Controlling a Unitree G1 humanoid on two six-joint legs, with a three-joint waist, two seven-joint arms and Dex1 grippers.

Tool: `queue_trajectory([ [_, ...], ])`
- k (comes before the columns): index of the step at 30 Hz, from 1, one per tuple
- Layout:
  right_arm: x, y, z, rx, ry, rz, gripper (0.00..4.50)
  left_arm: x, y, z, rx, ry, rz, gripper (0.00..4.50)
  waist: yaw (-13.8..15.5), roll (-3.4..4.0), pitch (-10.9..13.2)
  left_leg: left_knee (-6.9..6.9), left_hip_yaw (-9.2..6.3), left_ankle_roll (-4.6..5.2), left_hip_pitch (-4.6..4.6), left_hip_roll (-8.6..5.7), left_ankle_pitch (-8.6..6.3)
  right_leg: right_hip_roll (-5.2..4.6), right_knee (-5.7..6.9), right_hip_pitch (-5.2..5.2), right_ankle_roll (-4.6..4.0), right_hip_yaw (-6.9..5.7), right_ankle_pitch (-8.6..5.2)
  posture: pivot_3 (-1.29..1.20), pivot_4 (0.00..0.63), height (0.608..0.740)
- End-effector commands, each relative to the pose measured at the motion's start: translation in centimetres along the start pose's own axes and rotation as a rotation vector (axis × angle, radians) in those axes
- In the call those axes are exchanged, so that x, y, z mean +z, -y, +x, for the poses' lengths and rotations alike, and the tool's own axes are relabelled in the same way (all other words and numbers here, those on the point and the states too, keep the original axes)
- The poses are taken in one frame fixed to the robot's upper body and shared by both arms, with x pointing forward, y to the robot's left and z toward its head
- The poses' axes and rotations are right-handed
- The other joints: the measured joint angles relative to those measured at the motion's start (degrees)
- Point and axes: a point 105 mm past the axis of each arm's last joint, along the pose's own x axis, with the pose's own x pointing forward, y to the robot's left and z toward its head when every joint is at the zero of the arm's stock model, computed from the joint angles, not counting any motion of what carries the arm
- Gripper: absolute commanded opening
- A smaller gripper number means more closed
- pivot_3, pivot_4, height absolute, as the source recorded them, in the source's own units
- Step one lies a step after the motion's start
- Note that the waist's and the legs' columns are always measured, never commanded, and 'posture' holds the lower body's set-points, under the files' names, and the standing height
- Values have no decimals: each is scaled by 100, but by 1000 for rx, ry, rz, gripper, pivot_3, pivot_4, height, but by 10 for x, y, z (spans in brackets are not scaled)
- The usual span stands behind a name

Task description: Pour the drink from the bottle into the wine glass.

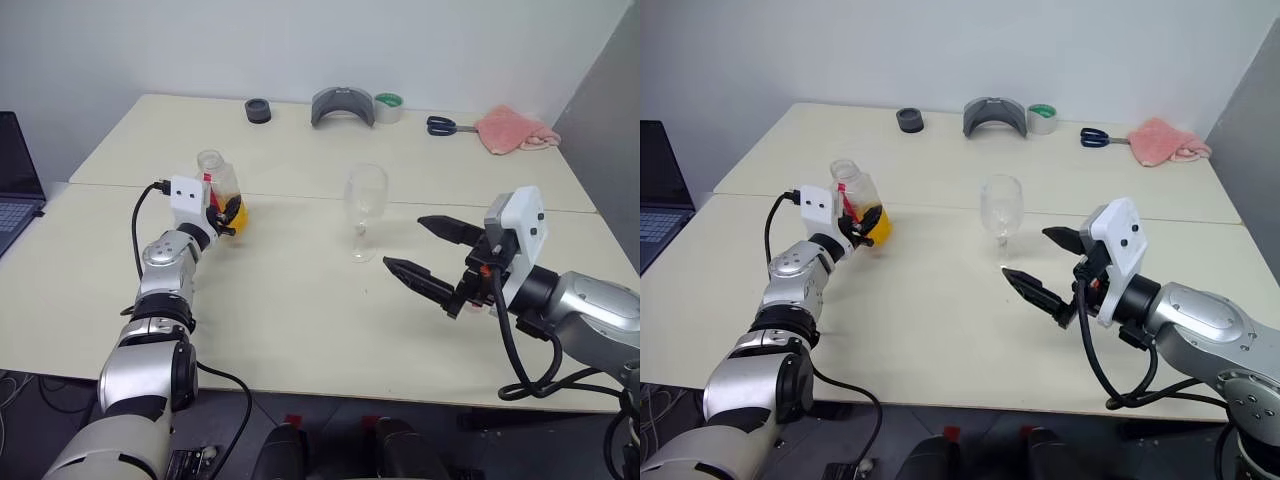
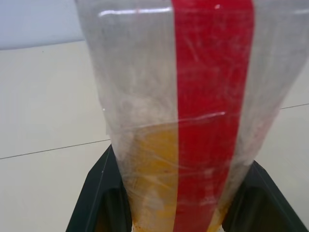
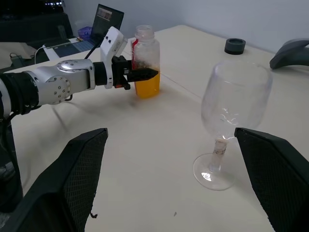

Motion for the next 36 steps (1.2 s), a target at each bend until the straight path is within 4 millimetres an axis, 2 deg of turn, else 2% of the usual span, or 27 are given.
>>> queue_trajectory([
  [1,17,7,-2,-44,68,-65,4500,55,8,8,-85,134,151,1747,4,0,0,0,-1,0,-1,0,0,0,0,0,0,-1,0,0,150,740],
  [5,23,20,-1,-98,90,-98,4500,81,24,11,-159,180,239,1747,15,-1,1,2,-1,0,-4,-2,0,0,1,-1,0,3,0,0,150,740],
  [11,27,36,6,-170,133,-139,4500,117,58,17,-299,234,457,1747,14,-1,0,3,1,0,-3,-4,0,1,2,-2,-1,6,0,0,150,740],
  [17,21,45,20,-200,174,-122,4500,135,88,28,-390,261,565,1747,15,0,1,5,3,0,-3,-13,0,5,4,-3,-1,8,0,0,150,740],
  [21,14,43,27,-188,187,-111,4500,145,108,33,-450,299,728,1747,14,0,1,5,5,1,-6,-29,0,5,4,-6,-1,14,0,0,150,740],
  [28,11,37,31,-133,212,-60,4500,156,123,36,-495,349,918,1747,10,0,1,4,3,1,-9,-37,0,5,17,-19,-1,24,1,0,150,740],
  [36,11,32,27,-120,227,-57,4500,167,123,37,-490,369,1079,1747,10,-1,1,5,2,1,-11,-43,0,5,22,-20,-1,24,1,0,150,740],
])
